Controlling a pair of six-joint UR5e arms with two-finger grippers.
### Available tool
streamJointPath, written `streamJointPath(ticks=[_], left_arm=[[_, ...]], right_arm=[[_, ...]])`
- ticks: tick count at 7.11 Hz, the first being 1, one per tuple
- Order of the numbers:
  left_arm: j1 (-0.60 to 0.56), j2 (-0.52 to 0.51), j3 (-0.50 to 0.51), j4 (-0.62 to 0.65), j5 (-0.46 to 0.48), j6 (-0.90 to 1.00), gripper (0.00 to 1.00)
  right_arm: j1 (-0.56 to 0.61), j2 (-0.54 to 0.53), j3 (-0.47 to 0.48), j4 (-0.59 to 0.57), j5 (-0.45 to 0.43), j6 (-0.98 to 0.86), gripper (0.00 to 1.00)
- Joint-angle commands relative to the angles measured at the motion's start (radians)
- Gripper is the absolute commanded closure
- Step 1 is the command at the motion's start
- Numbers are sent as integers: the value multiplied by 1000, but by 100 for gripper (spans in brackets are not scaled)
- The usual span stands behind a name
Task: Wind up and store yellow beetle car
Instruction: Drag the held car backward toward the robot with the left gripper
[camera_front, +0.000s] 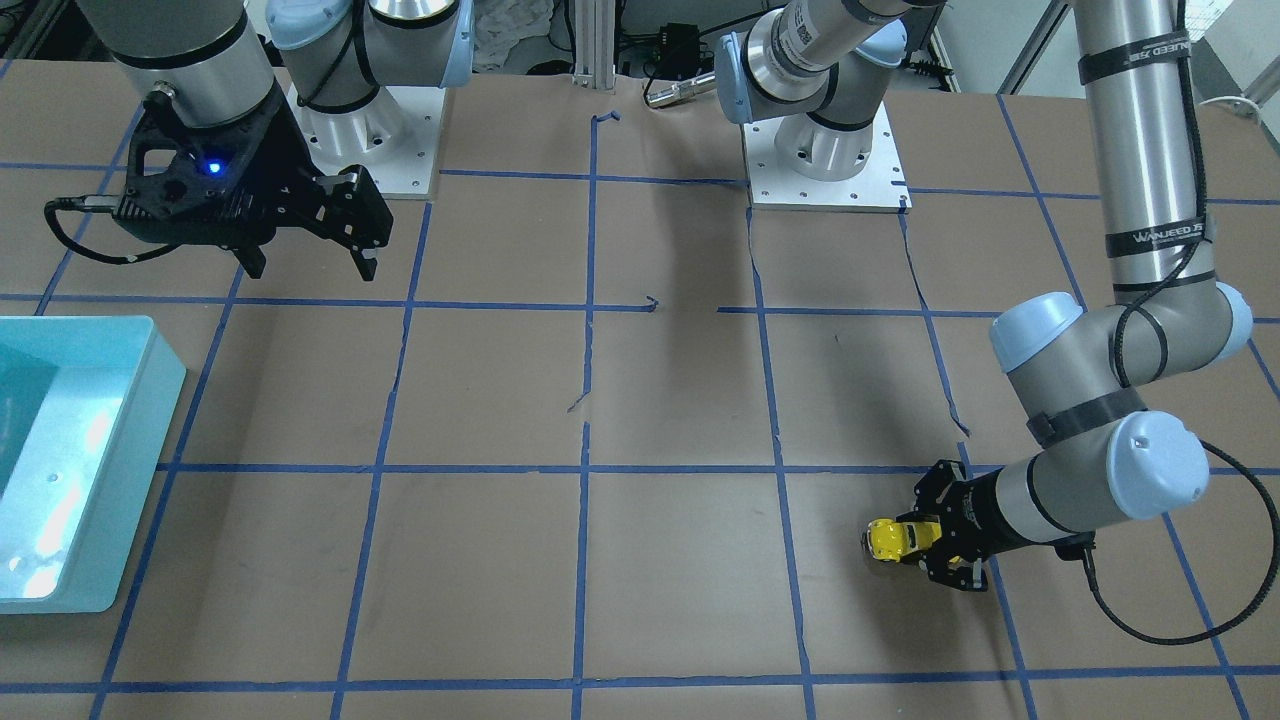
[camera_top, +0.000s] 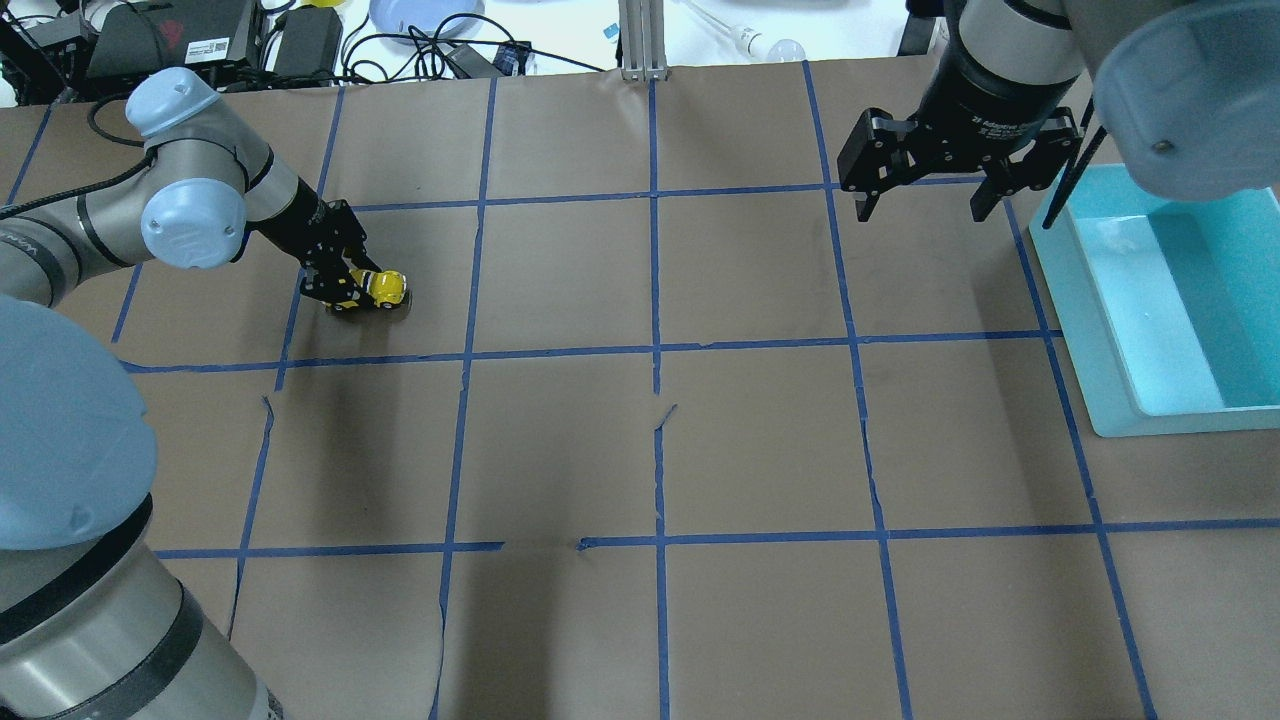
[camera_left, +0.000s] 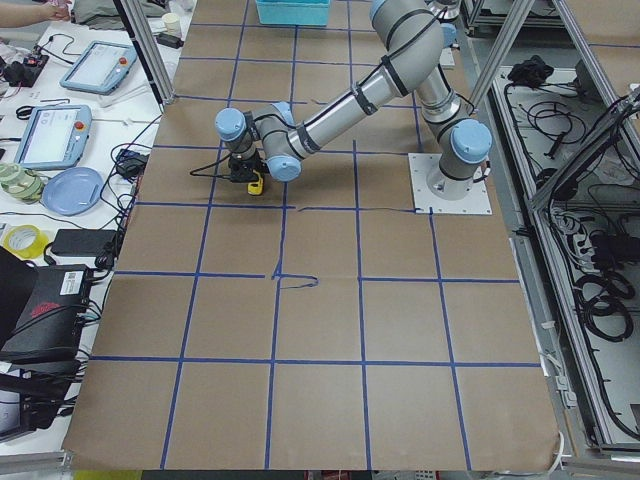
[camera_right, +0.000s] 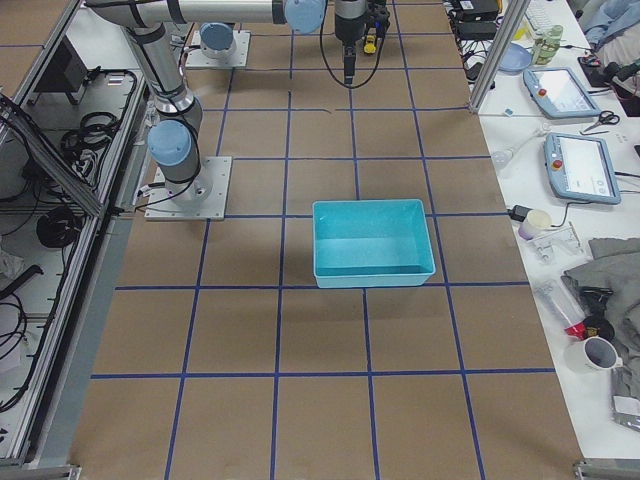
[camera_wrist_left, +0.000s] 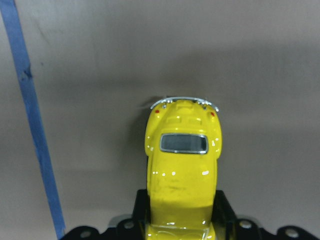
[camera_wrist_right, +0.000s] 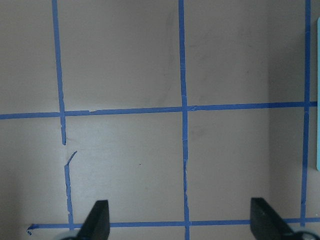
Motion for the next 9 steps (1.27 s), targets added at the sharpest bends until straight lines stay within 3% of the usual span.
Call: streamJointPath(ticks=[1,9], left_arm=[[12,0,0,-4,1,25,100],[92,2,-10,-36,-7,108,100]], right_arm=[[0,0,0,0,0,0,0],[0,0,0,0,-1,0,0]])
